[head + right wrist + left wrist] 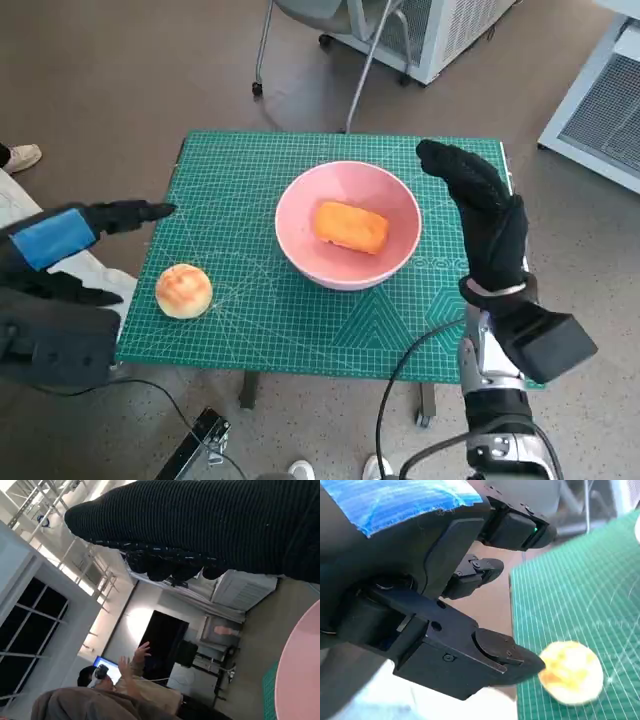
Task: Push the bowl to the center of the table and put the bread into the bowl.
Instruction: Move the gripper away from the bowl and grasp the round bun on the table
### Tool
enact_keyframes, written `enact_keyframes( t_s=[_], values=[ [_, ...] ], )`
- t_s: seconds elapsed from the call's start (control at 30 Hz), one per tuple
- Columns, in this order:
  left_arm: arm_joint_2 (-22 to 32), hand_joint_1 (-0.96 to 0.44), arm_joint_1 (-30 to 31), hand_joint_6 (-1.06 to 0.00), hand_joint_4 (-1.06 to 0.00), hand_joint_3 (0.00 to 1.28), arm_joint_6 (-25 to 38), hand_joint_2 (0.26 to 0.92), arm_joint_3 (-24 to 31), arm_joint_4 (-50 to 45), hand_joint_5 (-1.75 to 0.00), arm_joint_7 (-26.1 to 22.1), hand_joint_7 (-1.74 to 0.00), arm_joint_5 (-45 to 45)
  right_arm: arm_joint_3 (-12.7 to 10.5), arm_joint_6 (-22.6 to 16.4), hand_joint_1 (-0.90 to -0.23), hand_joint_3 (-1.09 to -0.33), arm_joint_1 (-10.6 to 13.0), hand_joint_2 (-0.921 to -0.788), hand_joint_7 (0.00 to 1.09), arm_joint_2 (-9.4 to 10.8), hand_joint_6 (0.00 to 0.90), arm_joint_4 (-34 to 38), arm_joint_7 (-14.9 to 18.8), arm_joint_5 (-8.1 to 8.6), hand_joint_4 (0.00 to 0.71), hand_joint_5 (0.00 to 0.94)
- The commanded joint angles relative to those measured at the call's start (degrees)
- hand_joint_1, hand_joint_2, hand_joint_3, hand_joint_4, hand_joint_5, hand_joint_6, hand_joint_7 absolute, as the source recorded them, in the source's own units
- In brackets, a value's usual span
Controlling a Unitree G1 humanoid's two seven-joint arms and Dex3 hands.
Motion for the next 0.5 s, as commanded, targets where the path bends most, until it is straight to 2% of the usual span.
enact_keyframes(
  t_s=[0.03, 0.1, 0.23, 0.5],
  values=[
    [-1.1, -0.11, 1.3, -0.29, -0.09, 0.06, -3.0, 0.676, -2.5, 2.8, 0.00, 3.0, 0.00, 1.0, -0.2, 0.9, -0.425, -0.582, -0.2, -0.907, 0.89, 0.0, 0.189, 1.0, 1.2, 1.07, 0.484, 0.002],
    [-1.3, -0.21, 1.7, -0.29, -0.09, 0.04, -5.7, 0.670, -3.3, 5.0, 0.00, 5.2, 0.00, 1.2, -0.1, 1.0, -0.425, -0.581, -0.1, -0.907, 0.89, 0.0, 0.189, 0.9, 1.5, 1.24, 0.483, 0.001],
    [-2.4, -0.31, 1.4, -0.29, -0.10, 0.03, -9.8, 0.666, -5.5, 9.4, 0.00, 8.9, 0.00, 1.9, -0.2, 1.2, -0.426, -0.581, 0.1, -0.907, 0.89, 0.0, 0.188, 0.7, 2.1, 1.76, 0.481, 0.000],
    [-4.4, -0.35, -0.2, -0.29, -0.11, 0.02, -13.1, 0.670, -9.2, 13.9, 0.00, 13.3, 0.00, 5.8, -0.8, 1.3, -0.422, -0.579, 0.0, -0.908, 0.89, -0.5, 0.189, 1.1, 2.7, 2.26, 0.480, 0.000]
  ],
)
